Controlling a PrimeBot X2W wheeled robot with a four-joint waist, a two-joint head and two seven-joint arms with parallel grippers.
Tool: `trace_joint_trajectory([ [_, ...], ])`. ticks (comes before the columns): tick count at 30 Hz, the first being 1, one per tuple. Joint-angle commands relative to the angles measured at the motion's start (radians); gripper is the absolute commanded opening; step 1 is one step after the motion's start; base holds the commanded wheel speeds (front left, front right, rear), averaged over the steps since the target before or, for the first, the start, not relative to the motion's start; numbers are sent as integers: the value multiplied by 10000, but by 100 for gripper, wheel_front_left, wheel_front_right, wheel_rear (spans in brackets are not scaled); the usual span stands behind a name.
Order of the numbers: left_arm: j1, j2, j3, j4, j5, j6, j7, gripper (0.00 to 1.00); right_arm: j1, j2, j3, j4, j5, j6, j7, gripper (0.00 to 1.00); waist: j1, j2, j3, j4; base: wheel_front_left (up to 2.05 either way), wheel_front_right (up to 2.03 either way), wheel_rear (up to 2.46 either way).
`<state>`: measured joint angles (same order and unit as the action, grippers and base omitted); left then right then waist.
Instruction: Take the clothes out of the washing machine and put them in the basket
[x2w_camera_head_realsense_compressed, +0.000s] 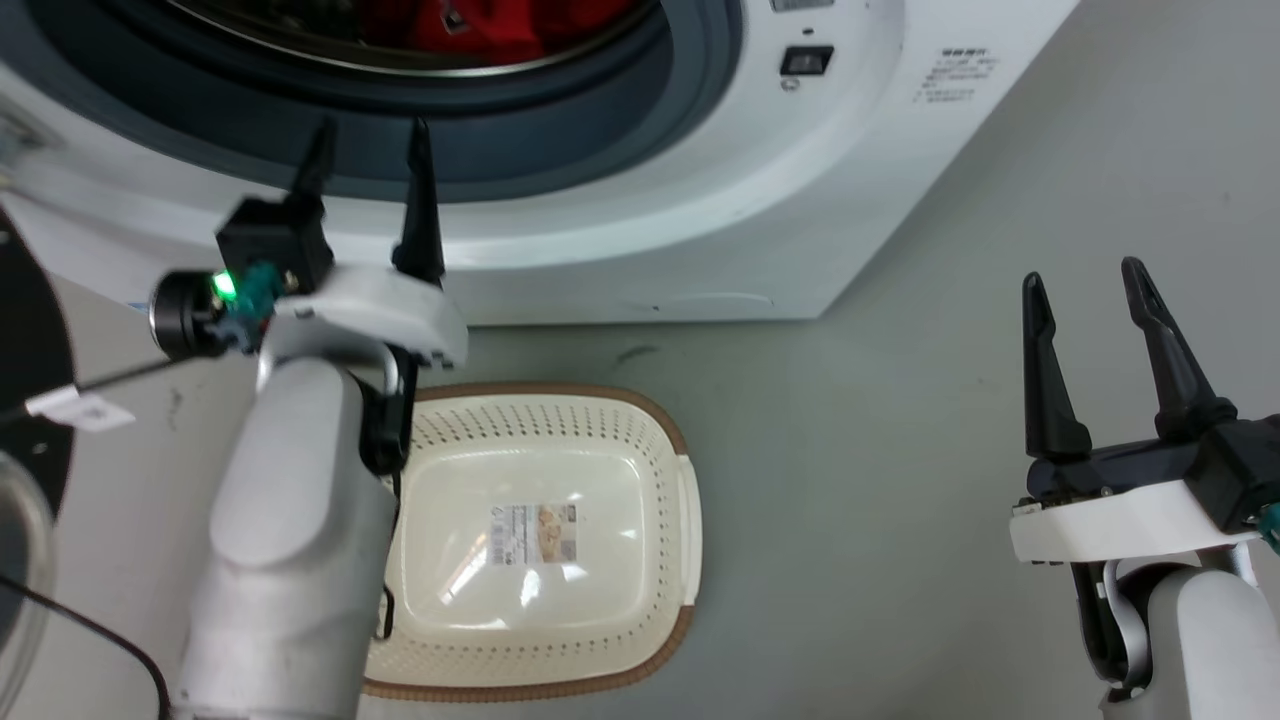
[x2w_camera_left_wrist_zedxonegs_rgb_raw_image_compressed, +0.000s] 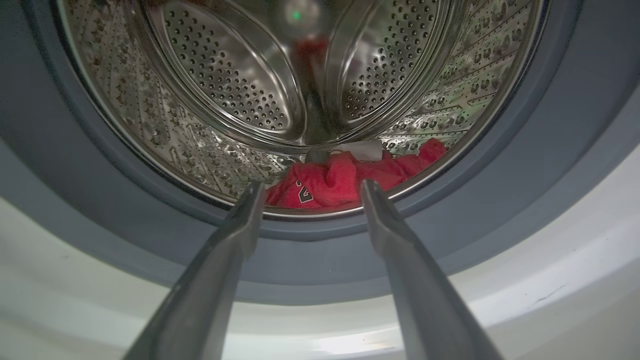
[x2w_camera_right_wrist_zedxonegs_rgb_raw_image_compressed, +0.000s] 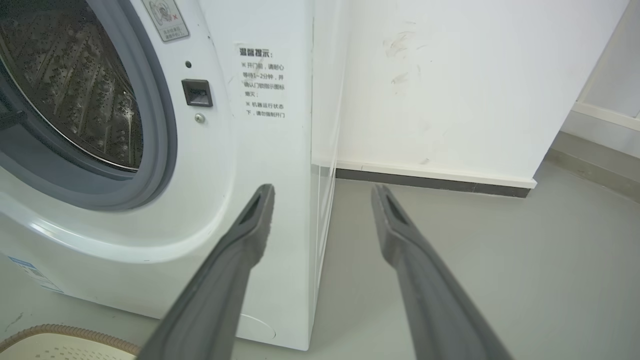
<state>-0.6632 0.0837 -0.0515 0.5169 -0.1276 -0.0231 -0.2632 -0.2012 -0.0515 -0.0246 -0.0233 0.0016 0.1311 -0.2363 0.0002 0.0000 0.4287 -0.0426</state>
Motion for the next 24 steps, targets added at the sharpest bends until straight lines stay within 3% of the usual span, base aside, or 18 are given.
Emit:
trace_joint_trajectory([
  [1,-620,116,97,345,9,-11,-23,100,-232,24,50,-45,64,-7,-66,100,-2,0,710,-452,0,0,0],
  [12,-4022,737,201,3111,-5,-100,269,100,-752,25,570,73,450,-7,-225,100,-2,0,1805,-1047,0,0,0],
  [24,-6859,1636,17,5620,-22,-375,2379,100,-1133,27,1475,366,1124,-7,-303,100,-2,0,2517,-2041,0,0,0],
])
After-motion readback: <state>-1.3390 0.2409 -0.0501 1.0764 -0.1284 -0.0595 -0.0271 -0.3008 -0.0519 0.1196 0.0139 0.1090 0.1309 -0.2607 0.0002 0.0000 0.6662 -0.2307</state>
